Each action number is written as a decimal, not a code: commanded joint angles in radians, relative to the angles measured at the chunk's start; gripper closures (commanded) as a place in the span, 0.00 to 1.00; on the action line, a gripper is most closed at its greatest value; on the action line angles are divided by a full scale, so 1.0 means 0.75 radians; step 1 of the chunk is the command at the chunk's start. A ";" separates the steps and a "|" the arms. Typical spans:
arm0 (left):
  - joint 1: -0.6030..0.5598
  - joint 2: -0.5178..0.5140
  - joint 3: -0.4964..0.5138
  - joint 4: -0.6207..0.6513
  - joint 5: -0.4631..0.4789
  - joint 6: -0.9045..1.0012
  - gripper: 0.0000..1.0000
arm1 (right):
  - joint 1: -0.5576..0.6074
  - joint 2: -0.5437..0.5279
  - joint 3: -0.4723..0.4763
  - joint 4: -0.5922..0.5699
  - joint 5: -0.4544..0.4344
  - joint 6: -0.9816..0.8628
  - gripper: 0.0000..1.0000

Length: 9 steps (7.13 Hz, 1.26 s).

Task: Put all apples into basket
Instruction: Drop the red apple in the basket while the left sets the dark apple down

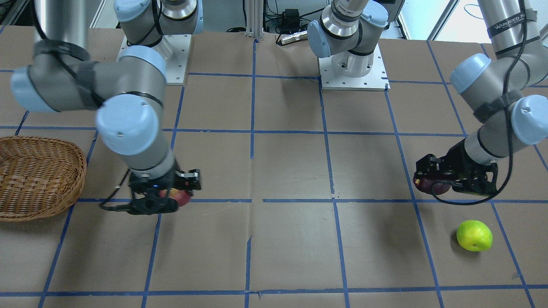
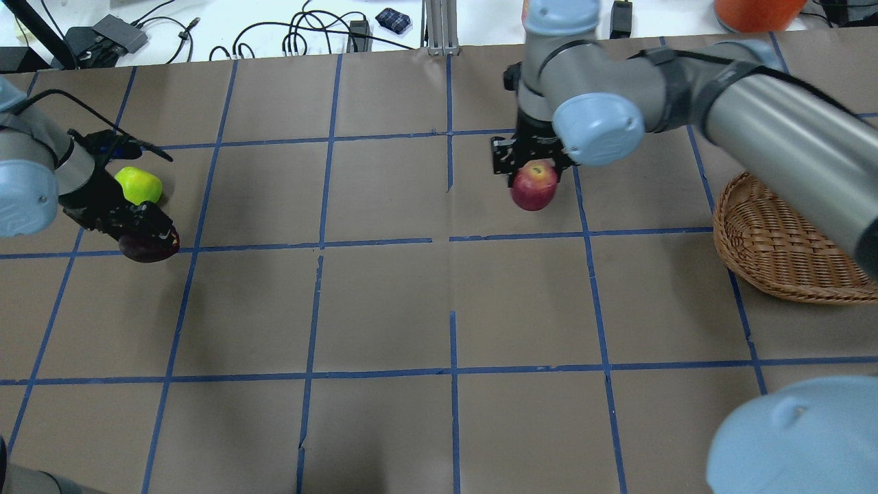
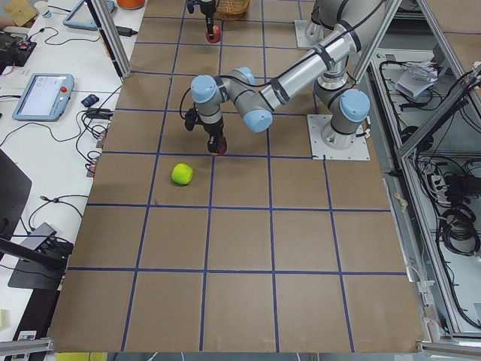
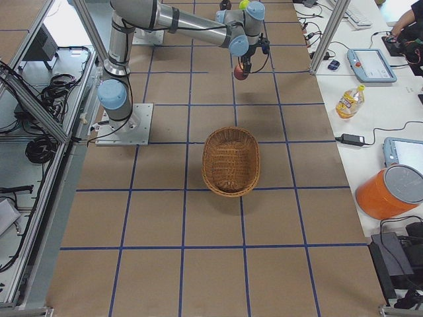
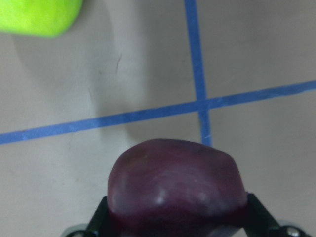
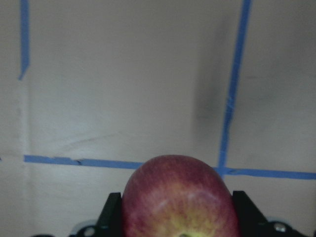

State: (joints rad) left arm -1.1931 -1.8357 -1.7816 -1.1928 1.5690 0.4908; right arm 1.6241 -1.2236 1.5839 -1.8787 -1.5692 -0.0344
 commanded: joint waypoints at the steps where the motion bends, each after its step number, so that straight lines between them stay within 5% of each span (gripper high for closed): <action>1: -0.466 -0.013 0.091 -0.026 -0.036 -0.606 0.99 | -0.396 -0.188 0.172 0.043 -0.071 -0.536 0.57; 4: -0.846 -0.135 0.115 0.226 -0.053 -1.067 0.98 | -0.937 -0.250 0.377 -0.225 0.068 -1.049 0.53; 7: -0.978 -0.303 0.115 0.498 -0.159 -1.343 0.96 | -1.171 -0.045 0.294 -0.405 0.184 -1.324 0.49; 8: -0.998 -0.348 0.117 0.535 -0.157 -1.344 0.70 | -1.190 0.009 0.269 -0.450 0.192 -1.373 0.45; 9: -1.003 -0.379 0.117 0.584 -0.153 -1.382 0.05 | -1.190 0.020 0.261 -0.453 0.192 -1.374 0.37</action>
State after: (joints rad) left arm -1.9308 -2.0852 -1.6942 -0.7989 1.4531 -0.5138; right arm 0.7446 -1.2390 1.7950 -2.1969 -1.4306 -1.0412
